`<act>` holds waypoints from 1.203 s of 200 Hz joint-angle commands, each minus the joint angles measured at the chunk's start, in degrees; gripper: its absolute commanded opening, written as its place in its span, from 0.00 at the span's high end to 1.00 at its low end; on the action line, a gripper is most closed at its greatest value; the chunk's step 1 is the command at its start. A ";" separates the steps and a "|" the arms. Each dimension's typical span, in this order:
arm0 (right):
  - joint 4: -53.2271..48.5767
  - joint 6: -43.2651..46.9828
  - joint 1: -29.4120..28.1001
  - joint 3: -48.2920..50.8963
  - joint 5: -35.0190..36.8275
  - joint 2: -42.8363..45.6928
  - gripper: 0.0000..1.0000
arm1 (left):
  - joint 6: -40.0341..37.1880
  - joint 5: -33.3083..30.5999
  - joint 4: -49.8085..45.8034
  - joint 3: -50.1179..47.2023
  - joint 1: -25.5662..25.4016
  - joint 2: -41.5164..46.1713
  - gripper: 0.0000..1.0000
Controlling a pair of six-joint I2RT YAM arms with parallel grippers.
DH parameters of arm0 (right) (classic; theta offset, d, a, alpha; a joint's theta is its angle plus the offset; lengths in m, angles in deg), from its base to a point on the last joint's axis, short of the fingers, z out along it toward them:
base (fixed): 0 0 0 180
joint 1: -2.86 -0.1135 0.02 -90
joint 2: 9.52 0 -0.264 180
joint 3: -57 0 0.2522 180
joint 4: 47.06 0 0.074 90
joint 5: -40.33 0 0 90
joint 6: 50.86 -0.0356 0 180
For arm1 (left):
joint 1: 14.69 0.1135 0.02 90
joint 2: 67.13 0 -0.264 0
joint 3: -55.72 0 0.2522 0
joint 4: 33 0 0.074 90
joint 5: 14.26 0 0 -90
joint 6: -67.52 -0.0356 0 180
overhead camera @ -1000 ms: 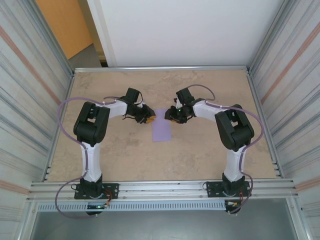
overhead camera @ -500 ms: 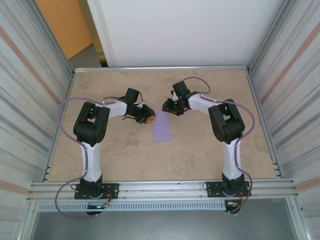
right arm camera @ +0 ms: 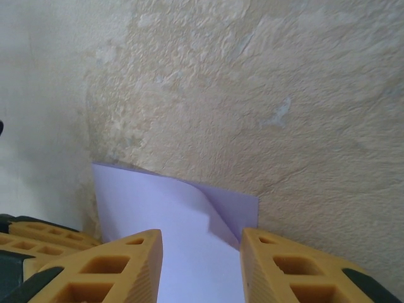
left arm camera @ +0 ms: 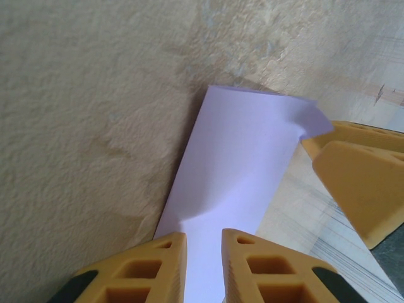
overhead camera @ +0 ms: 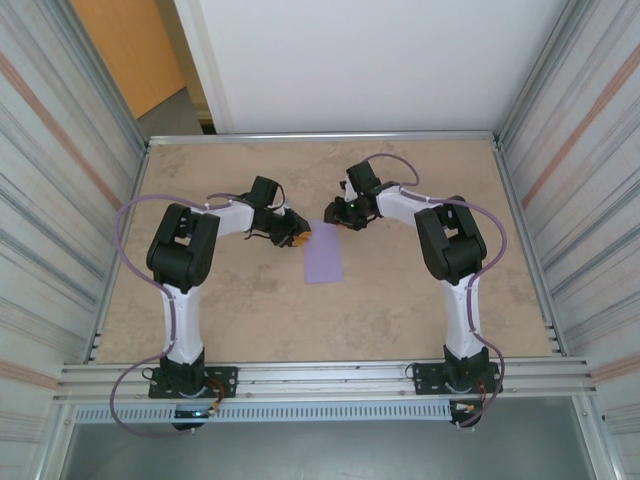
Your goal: Fold a paper plane with a square sheet of paper (pick it up from the middle)
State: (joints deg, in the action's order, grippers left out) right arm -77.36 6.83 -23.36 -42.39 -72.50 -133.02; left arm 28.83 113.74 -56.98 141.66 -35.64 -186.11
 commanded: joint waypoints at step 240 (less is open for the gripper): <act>2.05 0.51 -1.51 18.27 -15.13 13.08 0.66 | 0.19 -6.53 -5.16 -4.24 -0.08 -5.29 0.78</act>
State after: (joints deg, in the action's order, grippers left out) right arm -76.02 9.52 -24.19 -26.61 -85.36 -123.78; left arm 28.85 113.72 -56.67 141.40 -35.64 -186.06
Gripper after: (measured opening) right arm 0.347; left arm 0.218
